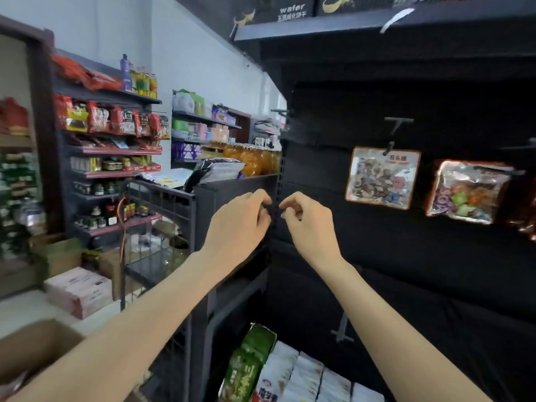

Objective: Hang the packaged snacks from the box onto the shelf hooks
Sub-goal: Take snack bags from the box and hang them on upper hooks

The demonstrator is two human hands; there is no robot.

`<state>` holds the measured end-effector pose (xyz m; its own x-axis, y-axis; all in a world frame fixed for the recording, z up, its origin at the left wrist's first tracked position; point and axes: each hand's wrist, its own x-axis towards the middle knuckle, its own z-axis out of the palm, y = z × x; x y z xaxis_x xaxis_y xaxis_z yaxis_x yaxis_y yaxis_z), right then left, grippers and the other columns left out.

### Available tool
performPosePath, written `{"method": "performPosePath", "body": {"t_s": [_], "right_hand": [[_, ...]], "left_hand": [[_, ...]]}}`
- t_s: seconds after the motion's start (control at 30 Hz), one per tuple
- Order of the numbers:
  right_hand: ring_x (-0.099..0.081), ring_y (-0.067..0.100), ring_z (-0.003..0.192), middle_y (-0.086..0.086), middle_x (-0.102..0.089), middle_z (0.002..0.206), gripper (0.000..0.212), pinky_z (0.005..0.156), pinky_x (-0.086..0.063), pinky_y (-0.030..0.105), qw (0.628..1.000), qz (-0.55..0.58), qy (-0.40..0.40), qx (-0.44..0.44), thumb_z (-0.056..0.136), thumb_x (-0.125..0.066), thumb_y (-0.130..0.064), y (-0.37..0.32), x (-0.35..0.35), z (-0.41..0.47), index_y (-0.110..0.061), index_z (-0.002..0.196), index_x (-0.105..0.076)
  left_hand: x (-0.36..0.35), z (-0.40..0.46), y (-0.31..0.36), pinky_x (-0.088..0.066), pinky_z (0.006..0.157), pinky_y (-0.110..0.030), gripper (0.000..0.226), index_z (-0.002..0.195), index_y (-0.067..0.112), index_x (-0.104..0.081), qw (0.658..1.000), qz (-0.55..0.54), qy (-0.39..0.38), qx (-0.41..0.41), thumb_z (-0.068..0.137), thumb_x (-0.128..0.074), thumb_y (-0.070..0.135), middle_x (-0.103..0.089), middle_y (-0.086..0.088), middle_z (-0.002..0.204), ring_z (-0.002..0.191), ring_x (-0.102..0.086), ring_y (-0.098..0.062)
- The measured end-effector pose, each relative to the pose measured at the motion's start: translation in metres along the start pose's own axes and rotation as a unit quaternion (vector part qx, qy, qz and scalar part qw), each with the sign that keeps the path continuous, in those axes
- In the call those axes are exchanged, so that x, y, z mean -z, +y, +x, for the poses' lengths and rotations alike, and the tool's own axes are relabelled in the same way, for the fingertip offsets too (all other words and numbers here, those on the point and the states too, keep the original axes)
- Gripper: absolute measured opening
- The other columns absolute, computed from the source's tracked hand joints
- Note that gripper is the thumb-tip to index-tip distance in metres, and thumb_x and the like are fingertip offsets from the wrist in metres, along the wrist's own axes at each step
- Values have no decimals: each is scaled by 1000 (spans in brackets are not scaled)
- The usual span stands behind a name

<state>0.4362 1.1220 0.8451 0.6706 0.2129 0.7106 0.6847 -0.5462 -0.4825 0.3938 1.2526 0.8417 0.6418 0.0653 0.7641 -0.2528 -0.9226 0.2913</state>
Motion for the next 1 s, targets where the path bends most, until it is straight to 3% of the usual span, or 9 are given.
{"method": "performPosePath", "body": {"t_s": [0.1, 0.23, 0.37, 0.47, 0.63, 0.8, 0.9, 1.0], "right_hand": [[-61, 15, 83, 0, -66, 93, 18, 76, -52, 37, 995, 29, -93, 1, 93, -46, -10, -22, -60, -32, -16, 98, -63], [-61, 19, 90, 2, -66, 101, 21, 77, -52, 37, 972, 31, -234, 5, 95, -45, -14, -50, -155, -86, -14, 105, -64], [-61, 24, 101, 6, -66, 110, 25, 85, -51, 40, 925, 23, -380, -7, 95, -44, -15, -68, -245, -141, -13, 112, -64], [-59, 28, 108, 11, -64, 115, 29, 89, -49, 41, 889, 17, -456, -26, 92, -46, -12, -72, -299, -176, -13, 116, -63], [-49, 27, 122, 13, -48, 137, 48, 95, -42, 33, 832, -38, -553, -21, 92, -52, -14, -61, -359, -217, -11, 140, -43], [-23, 20, 143, 5, -21, 157, 82, 114, -25, 30, 774, -31, -633, -2, 85, -69, -24, -42, -393, -244, -20, 151, -20], [-32, 25, 135, 5, -28, 149, 84, 108, -35, 40, 788, -52, -613, 0, 78, -76, -28, -40, -404, -254, -23, 147, -28], [-36, 26, 122, 6, -39, 134, 76, 94, -42, 39, 813, -145, -558, 82, 72, -79, -37, -48, -407, -254, -17, 134, -39]], "left_hand": [[14, -58, -63, -51, 73, -37, 19, 108, 22, -58, 996, 23, -49, 71, 91, -51, 19, -64, 6, 94, 86, -60, -18], [33, -137, -145, -45, 64, -29, 13, 102, 23, -57, 973, 32, -99, 207, 91, -53, 18, -57, 11, 79, 79, -57, -16], [51, -212, -220, -50, 78, -36, 18, 106, 17, -59, 930, 47, -160, 329, 89, -53, 14, -66, -5, 95, 91, -62, -27], [58, -263, -270, -44, 82, -34, 20, 107, 9, -60, 897, 57, -217, 380, 91, -49, 10, -65, -14, 103, 100, -60, -30], [47, -326, -325, -38, 103, -32, 43, 139, 10, -42, 829, 52, -378, 409, 96, -47, 16, -43, -12, 143, 130, -43, -27], [30, -356, -341, -30, 110, -43, 66, 150, 23, -18, 769, 68, -523, 362, 93, -50, 36, -14, -7, 157, 141, -25, -28], [28, -366, -344, -31, 110, -42, 72, 151, 23, -15, 767, 64, -535, 347, 92, -55, 28, -4, -6, 158, 144, -17, -26], [28, -365, -345, -30, 111, -38, 71, 151, 24, -15, 774, 46, -525, 352, 92, -56, 23, -1, -4, 159, 144, -18, -27]]}}
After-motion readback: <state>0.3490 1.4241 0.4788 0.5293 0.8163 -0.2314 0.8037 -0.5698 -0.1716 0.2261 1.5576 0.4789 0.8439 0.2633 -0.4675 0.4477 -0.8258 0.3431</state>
